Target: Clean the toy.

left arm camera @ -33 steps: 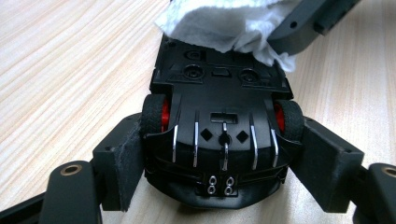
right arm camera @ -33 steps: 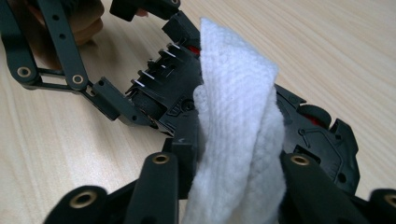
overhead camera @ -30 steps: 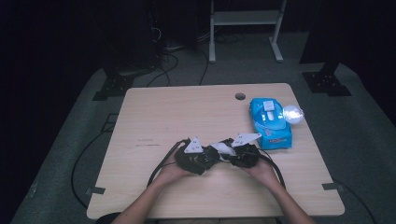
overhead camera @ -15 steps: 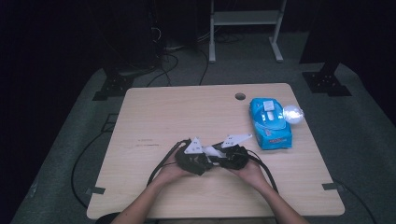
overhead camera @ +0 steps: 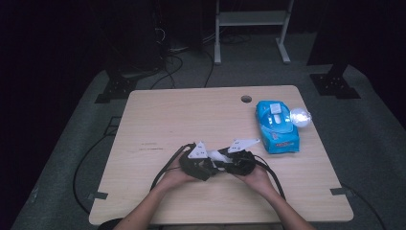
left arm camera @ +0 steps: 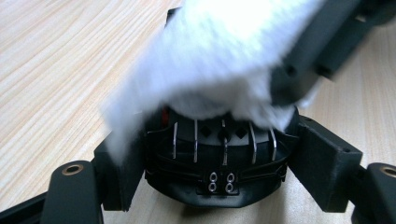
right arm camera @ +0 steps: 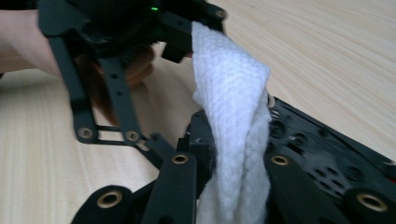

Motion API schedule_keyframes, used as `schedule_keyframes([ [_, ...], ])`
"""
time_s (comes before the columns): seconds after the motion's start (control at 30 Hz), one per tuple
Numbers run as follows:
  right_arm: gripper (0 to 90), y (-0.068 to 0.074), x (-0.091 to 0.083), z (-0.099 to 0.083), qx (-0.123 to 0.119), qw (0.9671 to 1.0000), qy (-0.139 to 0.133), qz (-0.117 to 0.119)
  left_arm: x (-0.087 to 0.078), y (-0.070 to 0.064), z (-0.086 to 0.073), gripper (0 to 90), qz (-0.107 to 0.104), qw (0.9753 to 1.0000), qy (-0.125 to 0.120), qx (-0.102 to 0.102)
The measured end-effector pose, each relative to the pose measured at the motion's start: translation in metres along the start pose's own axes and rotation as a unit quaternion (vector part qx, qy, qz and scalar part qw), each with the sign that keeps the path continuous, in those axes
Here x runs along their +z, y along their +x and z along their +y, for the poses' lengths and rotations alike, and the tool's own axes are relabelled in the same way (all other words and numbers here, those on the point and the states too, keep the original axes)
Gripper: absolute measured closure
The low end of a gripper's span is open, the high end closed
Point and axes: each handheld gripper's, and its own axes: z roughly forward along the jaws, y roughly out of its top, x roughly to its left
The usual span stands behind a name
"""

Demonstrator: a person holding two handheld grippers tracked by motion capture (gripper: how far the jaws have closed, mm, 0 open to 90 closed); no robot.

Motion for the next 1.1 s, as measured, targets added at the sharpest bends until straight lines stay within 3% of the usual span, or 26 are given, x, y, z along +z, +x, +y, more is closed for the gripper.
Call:
schedule_keyframes([
  [0.07,79.9,-0.008,-0.004,-0.002,0.005,0.9998,0.002,-0.019,0.000,0.000,0.000,24.4,0.000,1.0000,0.000,0.000],
  [0.13,80.0,-0.021,-0.013,-0.009,0.010,0.9982,0.012,-0.058,0.000,0.000,0.000,24.4,-0.001,1.0000,0.000,0.000],
  [0.2,80.0,-0.025,-0.016,-0.012,0.020,0.9976,0.012,-0.065,-0.001,0.001,0.000,24.4,-0.003,1.0000,0.000,0.000],
  [0.3,80.0,-0.022,-0.015,-0.011,0.024,0.9981,0.008,-0.056,0.000,0.001,0.000,24.4,-0.003,1.0000,-0.002,-0.001],
  [0.33,79.9,-0.016,-0.011,-0.010,0.027,0.9993,-0.002,-0.026,0.000,0.001,0.000,24.4,-0.003,1.0000,-0.001,0.000],
  [0.37,79.9,-0.016,-0.011,-0.010,0.027,0.9993,-0.002,-0.026,0.000,0.001,0.000,24.4,-0.002,1.0000,0.000,0.002],
  [0.4,79.7,-0.007,-0.006,-0.007,0.017,0.9998,-0.005,-0.008,0.000,0.000,-0.001,24.4,0.000,1.0000,0.001,0.005],
  [0.5,79.9,-0.003,-0.004,-0.005,0.000,0.9999,0.003,-0.010,-0.001,0.001,-0.001,24.4,-0.001,1.0000,0.002,0.005],
  [0.57,80.1,-0.008,-0.008,-0.007,0.005,0.9998,0.005,-0.020,-0.001,0.001,-0.001,24.4,-0.002,1.0000,0.001,0.004],
  [0.63,80.2,-0.020,-0.014,-0.012,0.009,0.9988,0.010,-0.047,-0.001,0.001,-0.001,24.4,-0.002,1.0000,0.001,0.005],
  [0.7,80.2,-0.033,-0.023,-0.019,0.031,0.9973,0.014,-0.065,-0.001,0.001,-0.001,24.4,-0.003,1.0000,0.000,0.003],
  [0.73,80.3,-0.039,-0.028,-0.022,0.038,0.9964,0.016,-0.074,-0.001,0.001,-0.001,24.4,-0.003,1.0000,-0.001,0.002],
  [0.77,80.3,-0.049,-0.035,-0.027,0.047,0.9938,0.020,-0.098,-0.001,0.001,-0.001,24.4,-0.003,1.0000,0.000,0.003],
  [0.83,80.3,-0.053,-0.037,-0.029,0.053,0.9930,0.022,-0.103,-0.001,0.002,-0.001,24.4,-0.003,1.0000,0.002,0.003],
  [0.87,80.3,-0.055,-0.040,-0.031,0.065,0.9930,0.016,-0.097,-0.001,0.001,-0.001,24.4,-0.003,1.0000,0.005,0.005],
  [0.93,80.3,-0.053,-0.039,-0.031,0.065,0.9933,0.014,-0.095,0.000,0.001,-0.002,24.4,-0.003,1.0000,0.005,0.005],
  [1.0,80.3,-0.047,-0.036,-0.028,0.068,0.9955,0.003,-0.066,0.000,0.002,-0.002,24.4,-0.004,1.0000,0.006,0.005],
  [1.07,80.3,-0.032,-0.027,-0.022,0.050,0.9982,0.000,-0.033,0.000,0.002,-0.002,24.4,-0.004,1.0000,0.006,0.006],
  [1.1,80.3,-0.032,-0.027,-0.022,0.050,0.9982,0.000,-0.033,0.000,0.002,-0.002,24.4,-0.004,0.9999,0.007,0.007],
])
